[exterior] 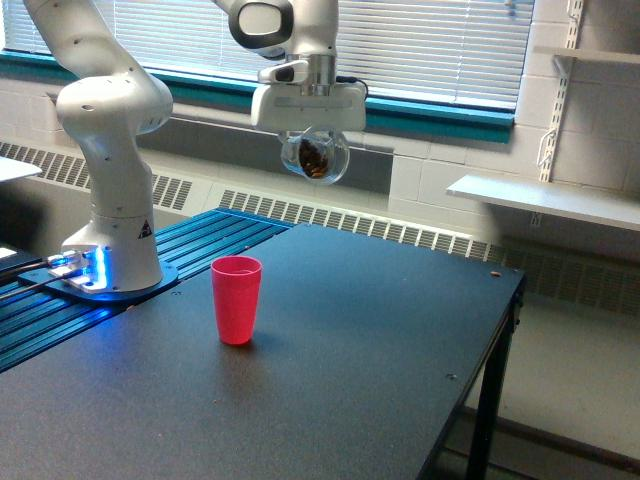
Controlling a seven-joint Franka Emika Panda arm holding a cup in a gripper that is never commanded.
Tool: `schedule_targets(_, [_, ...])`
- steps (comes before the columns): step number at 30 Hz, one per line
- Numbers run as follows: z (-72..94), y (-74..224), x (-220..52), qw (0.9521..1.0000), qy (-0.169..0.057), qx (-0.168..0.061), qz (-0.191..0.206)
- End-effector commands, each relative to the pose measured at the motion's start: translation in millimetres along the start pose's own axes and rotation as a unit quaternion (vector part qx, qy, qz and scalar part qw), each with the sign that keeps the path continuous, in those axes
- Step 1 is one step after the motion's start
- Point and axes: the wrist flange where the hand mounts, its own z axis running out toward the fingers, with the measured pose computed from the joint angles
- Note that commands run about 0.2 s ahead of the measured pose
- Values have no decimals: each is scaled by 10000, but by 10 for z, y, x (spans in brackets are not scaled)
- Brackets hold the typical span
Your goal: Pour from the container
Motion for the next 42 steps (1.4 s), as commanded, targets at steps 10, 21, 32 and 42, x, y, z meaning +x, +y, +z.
schedule_targets(10, [4,34,382,9891,-80,-220,1455])
schedule_targets(21, [38,-6,609,9742,-119,-334,2228])
schedule_targets(32, [91,-41,668,9581,-177,-445,2824])
schedule_targets(42, [112,71,534,9454,-233,-637,3188])
